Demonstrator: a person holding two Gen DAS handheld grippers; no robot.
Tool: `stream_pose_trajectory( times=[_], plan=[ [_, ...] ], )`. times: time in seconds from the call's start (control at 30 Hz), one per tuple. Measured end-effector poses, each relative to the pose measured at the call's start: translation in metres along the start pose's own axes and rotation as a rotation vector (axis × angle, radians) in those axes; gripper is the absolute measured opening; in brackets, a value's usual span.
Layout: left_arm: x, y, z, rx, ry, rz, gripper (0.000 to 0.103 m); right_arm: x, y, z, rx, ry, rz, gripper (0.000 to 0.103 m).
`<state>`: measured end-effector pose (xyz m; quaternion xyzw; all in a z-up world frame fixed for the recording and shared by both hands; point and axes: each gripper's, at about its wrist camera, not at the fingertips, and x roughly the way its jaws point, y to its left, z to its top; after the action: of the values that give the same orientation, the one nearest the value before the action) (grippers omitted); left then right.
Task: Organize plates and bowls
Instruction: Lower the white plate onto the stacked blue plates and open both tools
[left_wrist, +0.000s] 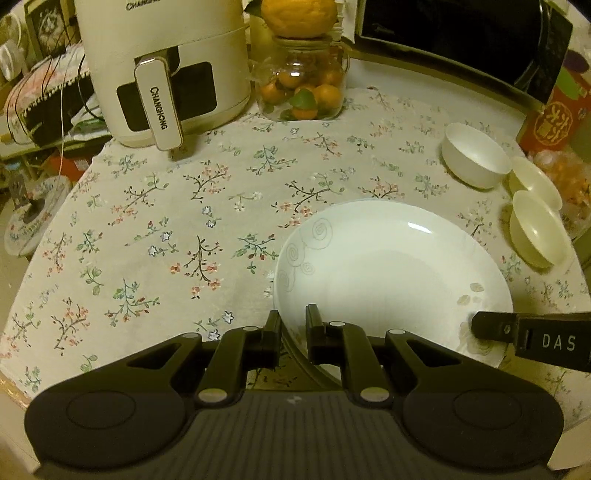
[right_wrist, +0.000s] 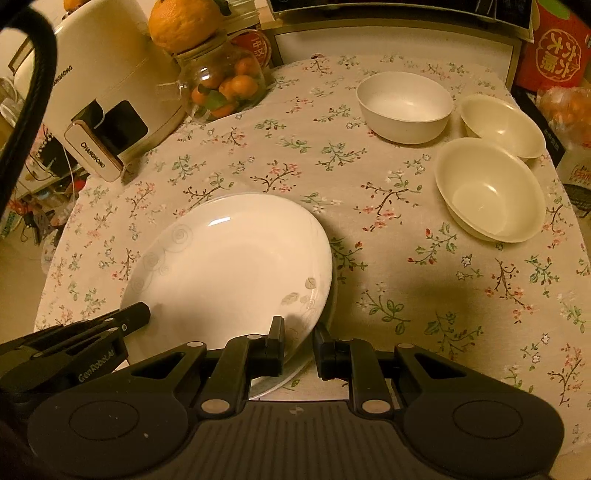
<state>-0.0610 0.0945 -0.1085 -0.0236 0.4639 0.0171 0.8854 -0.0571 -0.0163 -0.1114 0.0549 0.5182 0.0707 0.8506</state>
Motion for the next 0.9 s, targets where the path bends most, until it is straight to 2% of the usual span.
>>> stream_pose_trajectory(
  times=[0.47, 0.9],
  plan=[
    [0.003, -0.011, -0.005, 0.095, -0.010, 0.081, 0.011, 0.002, 0.015, -0.002, -0.094, -0.022, -0.093, 0.016],
    [0.002, -0.015, -0.007, 0.110, -0.018, 0.107, 0.011, 0.004, 0.023, -0.006, -0.147, -0.050, -0.152, 0.018]
  ],
)
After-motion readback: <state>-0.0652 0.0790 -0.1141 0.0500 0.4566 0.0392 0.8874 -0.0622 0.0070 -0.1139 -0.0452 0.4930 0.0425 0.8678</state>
